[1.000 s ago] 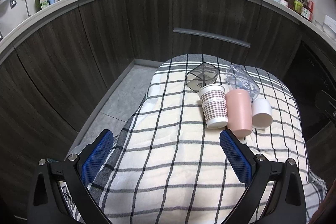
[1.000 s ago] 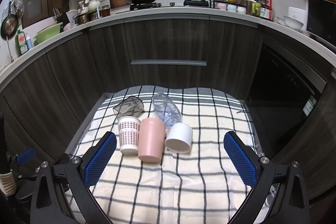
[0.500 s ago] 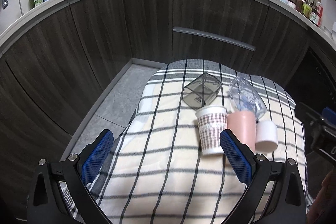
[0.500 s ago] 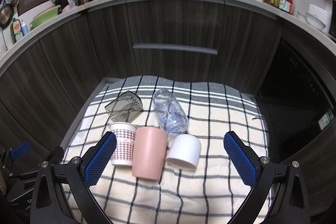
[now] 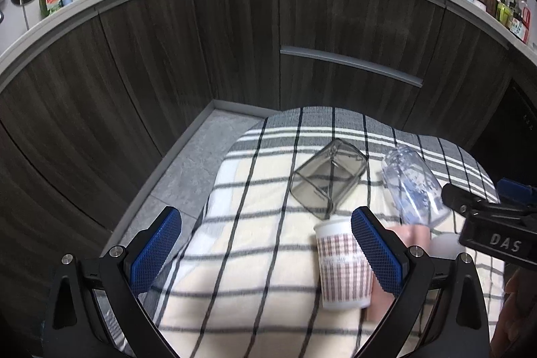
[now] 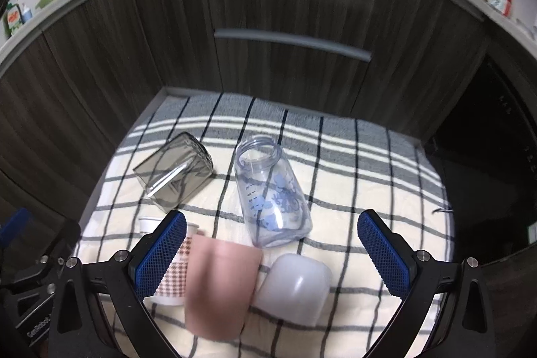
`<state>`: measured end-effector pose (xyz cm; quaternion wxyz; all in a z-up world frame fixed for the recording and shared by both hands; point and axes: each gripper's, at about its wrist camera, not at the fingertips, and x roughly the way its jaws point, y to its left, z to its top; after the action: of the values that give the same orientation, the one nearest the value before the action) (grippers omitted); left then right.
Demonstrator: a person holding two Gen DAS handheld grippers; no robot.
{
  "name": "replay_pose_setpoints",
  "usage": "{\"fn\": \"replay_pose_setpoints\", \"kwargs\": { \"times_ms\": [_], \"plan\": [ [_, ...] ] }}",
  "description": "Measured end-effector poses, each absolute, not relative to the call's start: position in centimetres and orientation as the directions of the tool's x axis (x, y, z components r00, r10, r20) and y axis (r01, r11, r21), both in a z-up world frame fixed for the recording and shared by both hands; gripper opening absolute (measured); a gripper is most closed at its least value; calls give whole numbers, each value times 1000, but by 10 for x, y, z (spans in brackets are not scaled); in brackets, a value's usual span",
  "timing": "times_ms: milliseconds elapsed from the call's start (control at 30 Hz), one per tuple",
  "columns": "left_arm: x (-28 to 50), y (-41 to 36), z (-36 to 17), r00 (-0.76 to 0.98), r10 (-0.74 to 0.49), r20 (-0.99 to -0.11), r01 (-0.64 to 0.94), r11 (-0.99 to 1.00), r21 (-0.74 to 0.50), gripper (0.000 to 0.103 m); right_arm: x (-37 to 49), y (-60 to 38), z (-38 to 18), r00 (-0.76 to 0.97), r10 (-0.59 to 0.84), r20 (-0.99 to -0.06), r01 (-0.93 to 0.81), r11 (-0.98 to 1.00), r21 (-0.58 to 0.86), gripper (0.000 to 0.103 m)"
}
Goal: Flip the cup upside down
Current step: 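Move the right tool toward the clear plastic bottle behind the cups, then close the right gripper on the clear plastic bottle and lift it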
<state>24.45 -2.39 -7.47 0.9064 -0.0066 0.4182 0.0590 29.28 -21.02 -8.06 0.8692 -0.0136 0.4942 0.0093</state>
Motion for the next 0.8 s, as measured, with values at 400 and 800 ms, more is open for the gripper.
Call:
{"fn": "replay_pose_setpoints", "kwargs": {
  "times_ms": [400, 800],
  "plan": [
    [283, -24, -94, 664, 54, -746, -83, 997, -1, 103, 343, -210, -130, 400, 17, -916, -41, 999, 0, 102],
    [306, -22, -112, 648, 38, -760, -88, 996, -25, 103, 377, -210, -174, 279, -1, -960, -29, 1000, -9, 100]
  ]
}}
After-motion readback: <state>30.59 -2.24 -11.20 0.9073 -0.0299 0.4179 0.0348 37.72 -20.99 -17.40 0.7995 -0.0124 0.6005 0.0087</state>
